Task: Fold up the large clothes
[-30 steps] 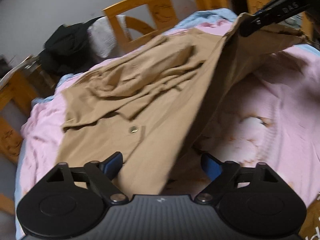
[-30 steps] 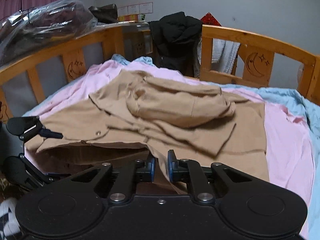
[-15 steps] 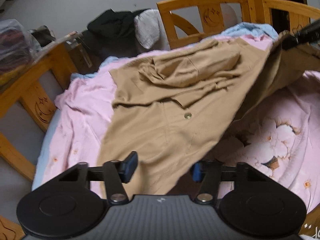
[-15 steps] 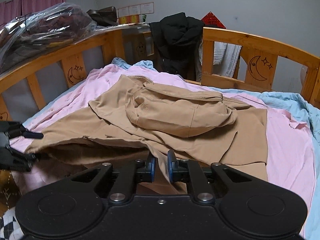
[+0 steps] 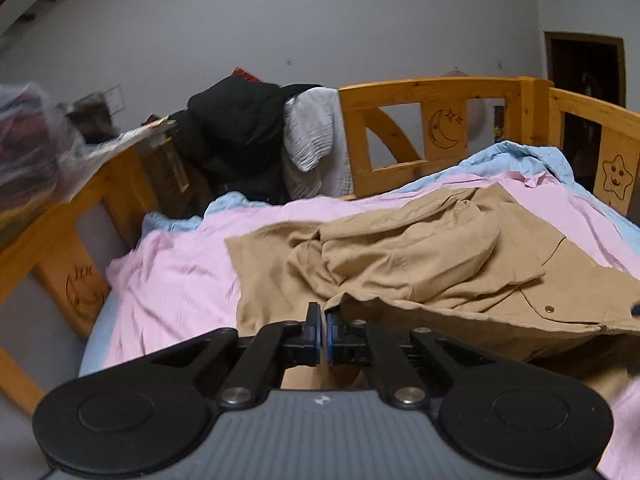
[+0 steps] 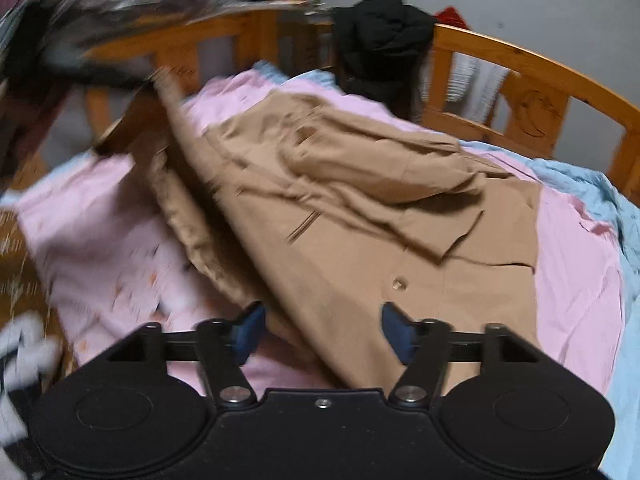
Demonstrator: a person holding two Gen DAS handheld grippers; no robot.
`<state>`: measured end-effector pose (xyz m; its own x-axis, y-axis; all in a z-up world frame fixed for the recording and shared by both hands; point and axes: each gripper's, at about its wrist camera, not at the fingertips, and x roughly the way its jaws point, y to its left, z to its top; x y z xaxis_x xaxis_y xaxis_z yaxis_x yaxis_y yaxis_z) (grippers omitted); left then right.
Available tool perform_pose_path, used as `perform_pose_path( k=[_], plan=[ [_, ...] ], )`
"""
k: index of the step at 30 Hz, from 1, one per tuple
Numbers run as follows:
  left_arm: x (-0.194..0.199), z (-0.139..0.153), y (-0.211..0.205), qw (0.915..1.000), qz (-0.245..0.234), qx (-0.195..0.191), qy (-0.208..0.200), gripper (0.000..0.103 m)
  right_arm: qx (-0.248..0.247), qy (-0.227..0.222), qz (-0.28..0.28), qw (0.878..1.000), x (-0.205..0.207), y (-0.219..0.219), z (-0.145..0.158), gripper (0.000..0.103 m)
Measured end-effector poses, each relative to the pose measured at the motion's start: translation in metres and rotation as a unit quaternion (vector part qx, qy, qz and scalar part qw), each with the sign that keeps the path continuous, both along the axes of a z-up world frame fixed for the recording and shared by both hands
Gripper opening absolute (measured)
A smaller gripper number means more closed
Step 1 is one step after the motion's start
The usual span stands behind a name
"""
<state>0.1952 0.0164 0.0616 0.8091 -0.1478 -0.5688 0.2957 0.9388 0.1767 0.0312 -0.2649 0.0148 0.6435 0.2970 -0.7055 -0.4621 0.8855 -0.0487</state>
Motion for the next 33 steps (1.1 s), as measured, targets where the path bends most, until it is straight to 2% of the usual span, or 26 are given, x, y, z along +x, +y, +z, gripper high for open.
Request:
perform_pose_path(
  k=[4, 8, 9, 11, 13, 15, 17, 18, 19, 21, 24, 26, 28, 30, 33],
  plan=[
    [0.0, 0.0, -0.006, 0.9999, -0.011, 0.004, 0.0, 0.002, -0.088, -0.015, 0.041, 0.995, -0.02, 0.023, -0.021, 0.072],
    [-0.008, -0.007, -0.002, 0.9997, -0.017, 0.01, 0.014, 0.002, -0.128, -0.059, 0.082, 0.987, -0.036, 0.044, -0.029, 0.077],
    [-0.01, -0.009, 0.001, 0.9996, -0.018, 0.012, 0.018, 0.002, -0.136, -0.071, 0.095, 0.984, -0.039, 0.048, -0.03, 0.081],
    [-0.012, -0.014, 0.004, 0.9994, -0.02, 0.015, 0.025, 0.002, -0.178, -0.088, 0.123, 0.972, -0.044, 0.057, -0.037, 0.083],
    [-0.013, -0.016, 0.006, 0.9993, -0.02, 0.015, 0.029, 0.002, -0.242, -0.1, 0.136, 0.956, -0.046, 0.063, -0.051, 0.081],
    [-0.014, -0.016, 0.008, 0.9993, -0.019, 0.01, 0.032, 0.002, -0.288, -0.101, 0.137, 0.942, -0.047, 0.064, -0.064, 0.073],
    [-0.014, -0.016, 0.009, 0.9992, -0.021, 0.005, 0.032, 0.002, -0.311, -0.097, 0.136, 0.936, -0.047, 0.061, -0.073, 0.057],
    [-0.015, -0.015, 0.009, 0.9991, -0.024, 0.004, 0.033, 0.002, -0.311, -0.093, 0.135, 0.936, -0.047, 0.06, -0.074, 0.043],
    [-0.016, -0.015, 0.009, 0.9991, -0.028, 0.005, 0.033, 0.002, -0.306, -0.091, 0.133, 0.938, -0.047, 0.058, -0.073, 0.036],
    [-0.018, -0.014, 0.008, 0.9988, -0.033, 0.006, 0.035, 0.002, -0.281, -0.096, 0.125, 0.947, -0.047, 0.054, -0.062, 0.006],
    [-0.021, -0.014, 0.012, 0.9982, -0.044, 0.001, 0.04, 0.002, -0.221, -0.099, 0.099, 0.965, -0.034, 0.042, -0.035, 0.004],
    [-0.025, -0.014, 0.018, 0.9974, -0.051, -0.009, 0.051, 0.003, -0.15, -0.088, 0.054, 0.983, -0.014, 0.03, -0.006, 0.004],
    [-0.03, -0.015, 0.024, 0.9969, -0.054, -0.011, 0.055, 0.007, -0.084, -0.078, 0.016, 0.993, 0.01, 0.016, 0.024, 0.004],
    [-0.039, -0.015, 0.031, 0.9965, -0.064, -0.011, 0.053, 0.033, -0.029, -0.064, -0.008, 0.997, 0.034, 0.005, 0.048, 0.004],
    [-0.053, -0.017, 0.039, 0.9956, -0.079, -0.007, 0.048, 0.058, 0.02, -0.048, -0.031, 0.998, 0.067, -0.006, 0.077, 0.004]
  ],
)
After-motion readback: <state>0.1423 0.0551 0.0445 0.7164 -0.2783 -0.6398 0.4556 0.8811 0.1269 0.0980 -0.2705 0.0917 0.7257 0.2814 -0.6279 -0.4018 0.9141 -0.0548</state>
